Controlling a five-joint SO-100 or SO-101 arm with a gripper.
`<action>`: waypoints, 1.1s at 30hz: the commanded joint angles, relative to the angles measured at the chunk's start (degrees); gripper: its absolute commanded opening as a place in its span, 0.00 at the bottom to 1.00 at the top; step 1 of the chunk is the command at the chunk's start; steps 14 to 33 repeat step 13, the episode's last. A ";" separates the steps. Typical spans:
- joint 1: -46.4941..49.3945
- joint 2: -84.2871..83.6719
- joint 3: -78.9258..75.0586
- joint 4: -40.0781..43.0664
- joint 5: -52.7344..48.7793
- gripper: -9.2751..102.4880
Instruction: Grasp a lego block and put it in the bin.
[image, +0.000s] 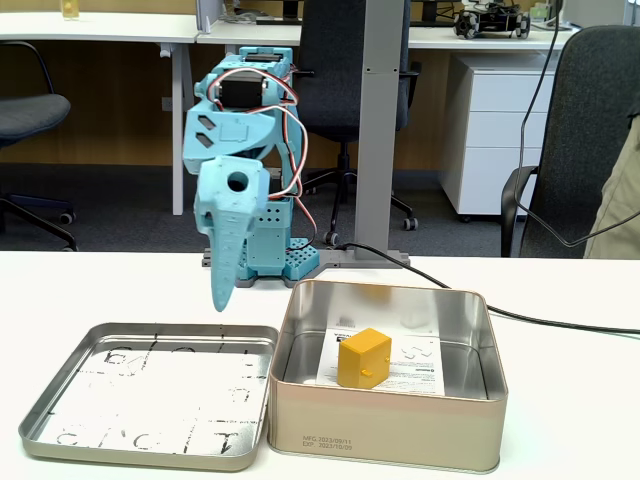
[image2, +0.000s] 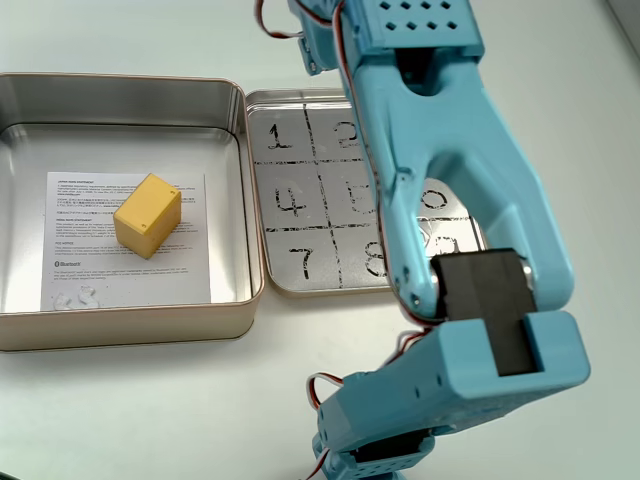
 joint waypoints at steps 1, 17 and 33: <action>1.76 1.41 -2.46 0.44 0.97 0.08; 2.02 2.37 -2.55 0.70 0.26 0.08; 2.02 2.37 -2.55 0.70 0.26 0.08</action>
